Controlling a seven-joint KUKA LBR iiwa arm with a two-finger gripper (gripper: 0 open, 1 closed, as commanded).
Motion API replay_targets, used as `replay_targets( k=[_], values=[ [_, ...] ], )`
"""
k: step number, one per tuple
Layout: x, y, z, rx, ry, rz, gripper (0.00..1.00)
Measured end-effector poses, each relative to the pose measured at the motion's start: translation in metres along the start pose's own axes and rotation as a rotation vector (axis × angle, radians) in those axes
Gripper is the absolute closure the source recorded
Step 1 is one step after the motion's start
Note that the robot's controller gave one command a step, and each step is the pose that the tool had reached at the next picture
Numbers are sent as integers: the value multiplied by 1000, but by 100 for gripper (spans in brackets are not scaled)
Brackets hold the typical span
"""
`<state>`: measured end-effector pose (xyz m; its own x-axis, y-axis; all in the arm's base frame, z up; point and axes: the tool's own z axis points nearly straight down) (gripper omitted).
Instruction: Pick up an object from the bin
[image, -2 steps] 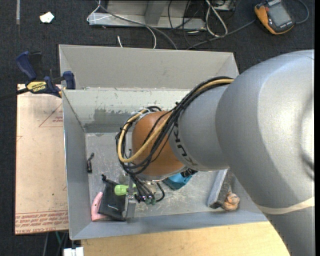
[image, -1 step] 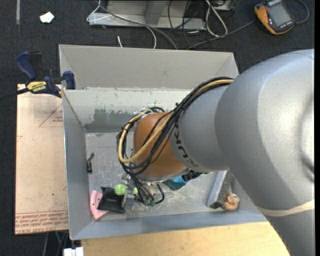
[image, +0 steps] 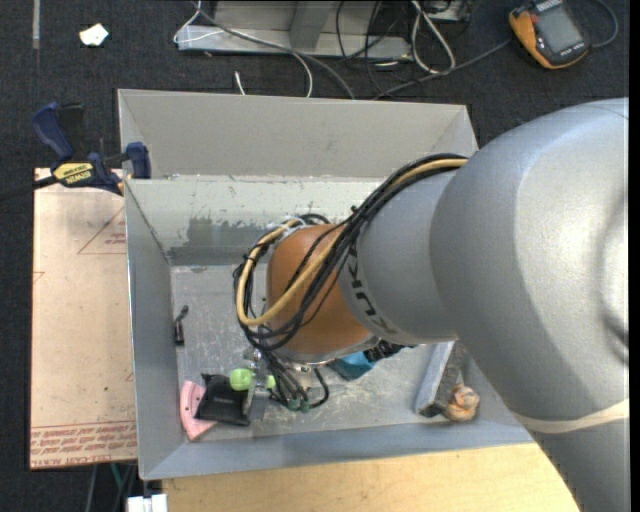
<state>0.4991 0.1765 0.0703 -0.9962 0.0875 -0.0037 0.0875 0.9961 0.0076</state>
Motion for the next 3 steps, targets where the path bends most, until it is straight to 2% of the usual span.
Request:
replay_targets(
  k=[1,2,3],
  values=[
    [1,-1,-14,2,4,1,100],
    [2,-1,-56,2,7,1,100],
    [0,0,-80,-1,2,2,100]
  ],
)
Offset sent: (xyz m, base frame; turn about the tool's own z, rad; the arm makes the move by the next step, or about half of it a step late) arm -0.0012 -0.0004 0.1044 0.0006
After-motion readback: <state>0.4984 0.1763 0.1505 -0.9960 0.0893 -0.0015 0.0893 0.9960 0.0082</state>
